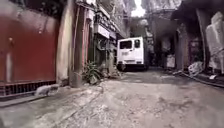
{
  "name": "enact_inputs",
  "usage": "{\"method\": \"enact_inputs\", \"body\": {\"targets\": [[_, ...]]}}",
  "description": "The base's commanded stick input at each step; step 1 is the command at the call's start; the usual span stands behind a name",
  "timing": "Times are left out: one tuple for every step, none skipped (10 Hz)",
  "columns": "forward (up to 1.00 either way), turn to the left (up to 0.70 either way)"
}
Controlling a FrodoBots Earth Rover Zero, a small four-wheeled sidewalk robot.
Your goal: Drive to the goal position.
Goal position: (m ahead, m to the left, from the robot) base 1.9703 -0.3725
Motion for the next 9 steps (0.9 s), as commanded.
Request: {"method": "enact_inputs", "body": {"targets": [[0.50, 0.00], [0.50, 0.00], [0.50, 0.00], [0.50, 0.00], [0.50, 0.00], [0.50, 0.00], [0.50, 0.00], [0.50, 0.00], [0.50, 0.00]]}}
